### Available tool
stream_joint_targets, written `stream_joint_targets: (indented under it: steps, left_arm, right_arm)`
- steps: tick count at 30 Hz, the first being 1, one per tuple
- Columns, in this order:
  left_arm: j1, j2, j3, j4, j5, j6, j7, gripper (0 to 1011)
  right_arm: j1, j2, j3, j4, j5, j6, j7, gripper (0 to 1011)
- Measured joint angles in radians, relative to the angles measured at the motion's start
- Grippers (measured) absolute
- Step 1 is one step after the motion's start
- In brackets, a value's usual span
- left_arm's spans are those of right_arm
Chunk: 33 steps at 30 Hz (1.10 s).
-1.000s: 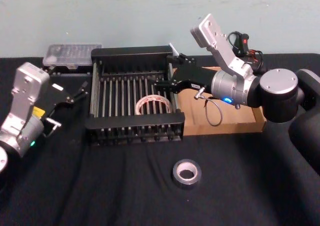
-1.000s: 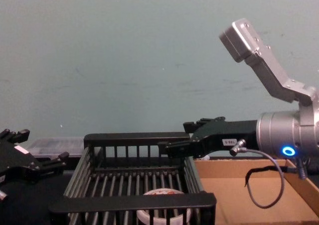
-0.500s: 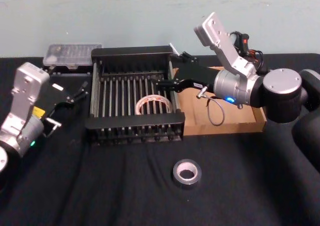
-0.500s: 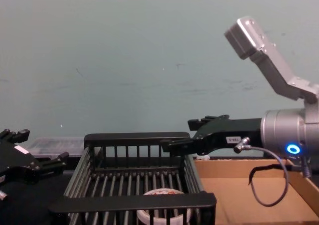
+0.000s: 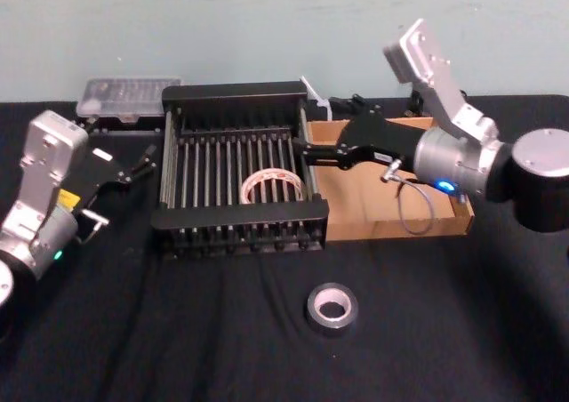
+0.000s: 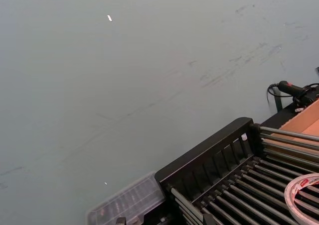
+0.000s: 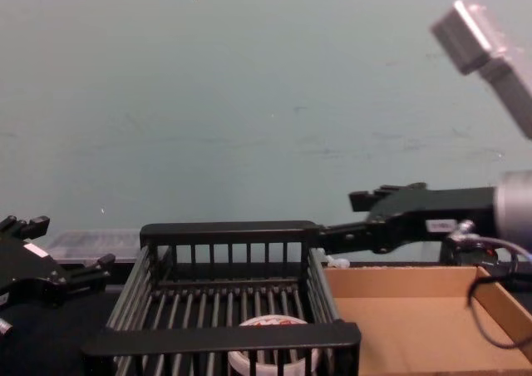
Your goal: Pick up the white tape and place it into the black box , Pick up the silver tape and place it into the brown box.
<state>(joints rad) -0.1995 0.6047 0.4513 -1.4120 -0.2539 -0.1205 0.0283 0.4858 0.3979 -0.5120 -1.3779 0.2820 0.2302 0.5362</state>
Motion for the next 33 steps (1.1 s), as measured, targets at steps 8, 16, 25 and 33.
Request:
stream_joint_targets:
  steps: [8, 16, 25, 33]
  left_arm:
    - [0.0, 0.0, 0.0, 0.0, 0.0, 0.0, 0.0, 1001]
    - [0.0, 0.0, 0.0, 0.0, 0.0, 0.0, 0.0, 1001]
    - [0.0, 0.0, 0.0, 0.0, 0.0, 0.0, 0.0, 1001]
    - [0.0, 0.0, 0.0, 0.0, 0.0, 0.0, 0.0, 1001]
  right_arm:
    - [-0.092, 0.095, 0.029, -0.139, 0.034, 0.029, -0.004, 1000]
    - [-0.204, 0.198, 0.066, -0.275, 0.076, 0.057, -0.014, 1000]
    - [-0.295, 0.267, 0.085, -0.36, 0.135, 0.092, -0.014, 1002]
    - [-0.323, 0.3, 0.053, -0.382, 0.146, 0.114, -0.003, 1002]
